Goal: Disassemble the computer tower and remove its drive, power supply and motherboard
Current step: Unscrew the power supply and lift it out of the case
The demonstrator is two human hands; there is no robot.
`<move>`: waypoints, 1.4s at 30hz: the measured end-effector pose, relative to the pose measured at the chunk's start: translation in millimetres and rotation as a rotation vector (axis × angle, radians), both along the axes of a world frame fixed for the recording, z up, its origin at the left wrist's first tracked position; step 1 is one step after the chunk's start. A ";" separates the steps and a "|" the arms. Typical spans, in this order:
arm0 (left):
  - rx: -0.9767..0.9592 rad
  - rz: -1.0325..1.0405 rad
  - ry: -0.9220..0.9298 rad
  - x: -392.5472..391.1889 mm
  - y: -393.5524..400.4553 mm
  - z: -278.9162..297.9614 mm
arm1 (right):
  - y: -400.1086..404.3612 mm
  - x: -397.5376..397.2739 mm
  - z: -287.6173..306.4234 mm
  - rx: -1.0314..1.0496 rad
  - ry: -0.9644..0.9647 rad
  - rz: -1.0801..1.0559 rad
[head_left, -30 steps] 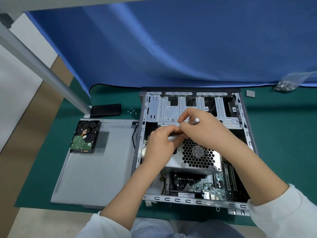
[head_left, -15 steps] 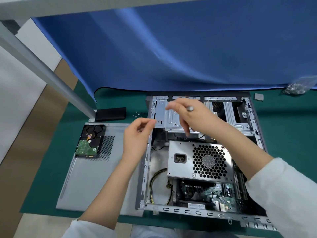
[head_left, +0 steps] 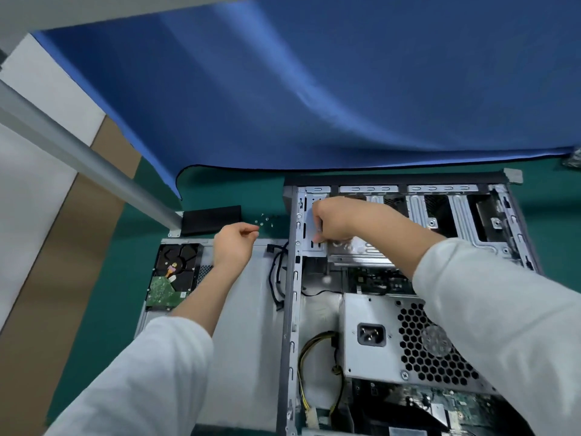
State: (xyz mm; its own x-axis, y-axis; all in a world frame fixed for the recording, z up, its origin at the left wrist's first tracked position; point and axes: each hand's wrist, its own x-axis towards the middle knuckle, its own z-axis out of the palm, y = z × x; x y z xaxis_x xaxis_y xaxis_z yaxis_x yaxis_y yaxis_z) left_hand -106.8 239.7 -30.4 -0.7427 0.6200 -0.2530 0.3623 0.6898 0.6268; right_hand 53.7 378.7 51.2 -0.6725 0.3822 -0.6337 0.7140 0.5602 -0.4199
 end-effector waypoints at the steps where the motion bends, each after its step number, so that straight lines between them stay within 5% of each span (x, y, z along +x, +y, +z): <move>1: -0.035 -0.017 0.023 -4.3 6.1 -5.7 | -0.3 -0.3 0.1 -0.002 -0.008 0.002; 11: -0.380 -0.152 0.264 -6.8 46.2 -49.1 | 1.3 4.6 -5.1 -0.048 0.036 -0.045; 20: -0.353 -0.090 0.261 -6.2 51.0 -53.2 | 2.3 8.7 -12.2 -0.058 0.100 -0.070; 31: 0.107 -0.094 0.141 30.3 -11.7 5.4 | -18.0 46.1 -5.4 -0.008 0.416 -0.086; 42: 0.448 -0.191 -0.064 151.4 -37.6 92.2 | -86.9 133.6 25.5 -0.406 1.029 -0.695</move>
State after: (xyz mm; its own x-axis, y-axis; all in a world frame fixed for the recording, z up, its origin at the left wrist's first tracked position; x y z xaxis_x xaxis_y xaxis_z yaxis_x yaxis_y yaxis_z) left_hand 44.6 202.1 61.8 -0.5967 0.8019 0.0286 0.4074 0.2721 0.8718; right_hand 187.3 291.8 76.7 -0.6559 0.7479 -0.1022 0.0534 -0.0891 -0.9946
